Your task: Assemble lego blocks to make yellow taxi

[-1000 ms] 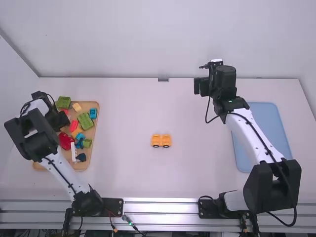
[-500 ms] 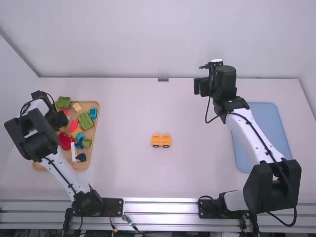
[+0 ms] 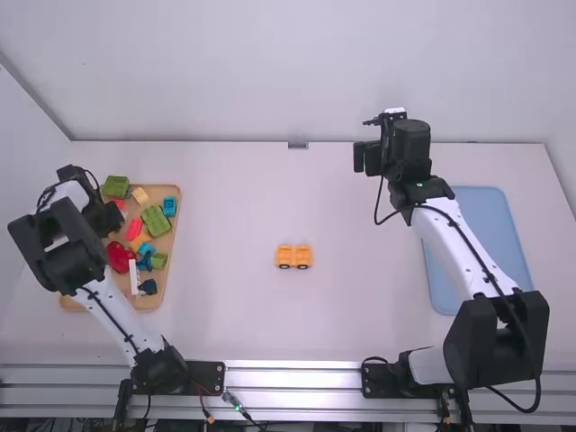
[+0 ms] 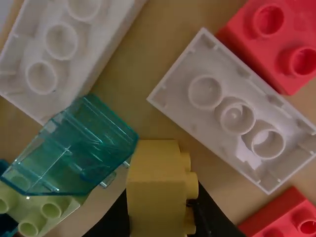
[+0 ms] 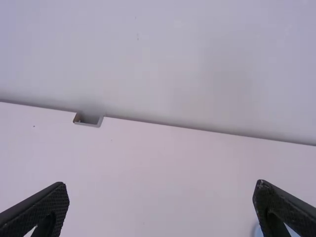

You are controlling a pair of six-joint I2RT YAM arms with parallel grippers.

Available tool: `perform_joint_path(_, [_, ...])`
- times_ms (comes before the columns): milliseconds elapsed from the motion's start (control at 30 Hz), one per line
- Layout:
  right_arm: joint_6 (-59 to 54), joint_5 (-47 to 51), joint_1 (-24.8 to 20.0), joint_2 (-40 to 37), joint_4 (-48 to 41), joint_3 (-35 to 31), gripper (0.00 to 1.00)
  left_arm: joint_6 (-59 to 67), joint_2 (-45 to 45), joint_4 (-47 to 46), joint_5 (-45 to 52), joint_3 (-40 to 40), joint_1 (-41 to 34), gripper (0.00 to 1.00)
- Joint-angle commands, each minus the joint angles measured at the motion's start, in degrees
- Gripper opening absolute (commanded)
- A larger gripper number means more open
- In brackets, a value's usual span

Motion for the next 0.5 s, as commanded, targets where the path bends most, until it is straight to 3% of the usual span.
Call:
perform_joint_path(0, [0.22,0.09,0.26,0.5,0.07,2.14,0.99,-0.04,1.2,0.07,-0.22,-1.27,-0.15,0.14])
perform_joint_path(233, [0.22,0.07,0.26,0.5,0.11,2.14,0.99,-0.42,0.42,-0.85,-0.24,-1.29,-0.24,0.02])
perform_joint_path(467, [0.28,-0.35,0.28,0.5,0.11,2.14,0.99,-1.75,-2.51,-1.7,-0.24,-1.29,-1.33,0.02])
